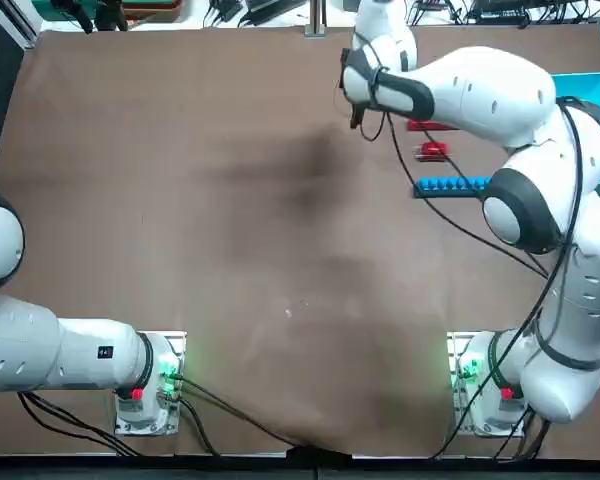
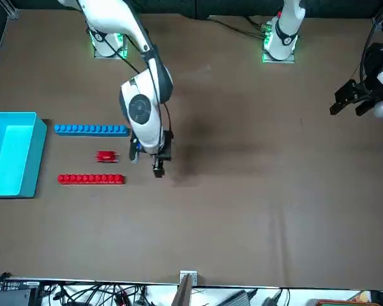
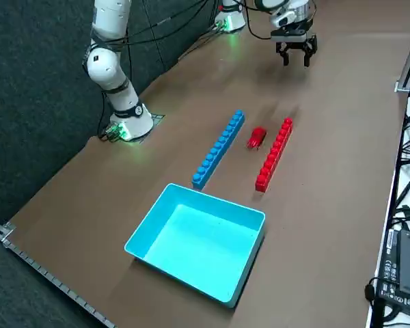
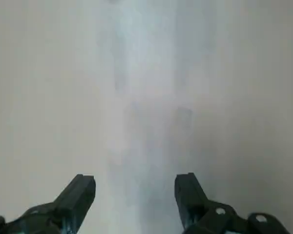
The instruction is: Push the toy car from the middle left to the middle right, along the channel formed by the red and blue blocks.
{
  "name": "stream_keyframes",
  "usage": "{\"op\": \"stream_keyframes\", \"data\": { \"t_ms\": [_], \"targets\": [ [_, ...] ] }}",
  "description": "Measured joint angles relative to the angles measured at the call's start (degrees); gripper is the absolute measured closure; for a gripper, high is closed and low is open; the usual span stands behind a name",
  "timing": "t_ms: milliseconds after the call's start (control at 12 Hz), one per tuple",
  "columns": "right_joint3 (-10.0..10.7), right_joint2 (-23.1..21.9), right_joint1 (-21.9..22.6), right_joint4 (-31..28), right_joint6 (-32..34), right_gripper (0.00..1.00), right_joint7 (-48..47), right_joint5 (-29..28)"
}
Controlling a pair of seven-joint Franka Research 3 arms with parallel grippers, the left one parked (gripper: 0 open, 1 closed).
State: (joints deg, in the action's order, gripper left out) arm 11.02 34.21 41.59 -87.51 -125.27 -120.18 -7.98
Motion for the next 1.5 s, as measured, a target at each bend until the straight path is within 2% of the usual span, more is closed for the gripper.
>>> {"op": "stream_keyframes", "data": {
  "t_ms": [167, 333, 833, 1000, 1083, 1333, 1500],
  "targets": [
    [1.42, -1.34, -1.32, 1.59, 4.71, 0.00, 5.07, 0.00],
    [1.90, -3.55, -4.17, 2.23, 10.34, 0.00, 14.35, -0.01],
    [2.23, -14.47, -14.91, 2.69, 26.08, 0.00, 53.05, -0.10],
    [2.29, -17.39, -18.22, 2.66, 28.05, 0.00, 64.53, -0.09],
    [2.33, -19.23, -21.34, 2.61, 28.88, 0.00, 75.58, -0.08],
    [2.38, -21.25, -24.97, 2.53, 29.16, 0.00, 90.36, 0.93],
    [2.38, -22.84, -25.70, 2.44, 29.18, 0.00, 97.77, 3.40]
  ]
}}
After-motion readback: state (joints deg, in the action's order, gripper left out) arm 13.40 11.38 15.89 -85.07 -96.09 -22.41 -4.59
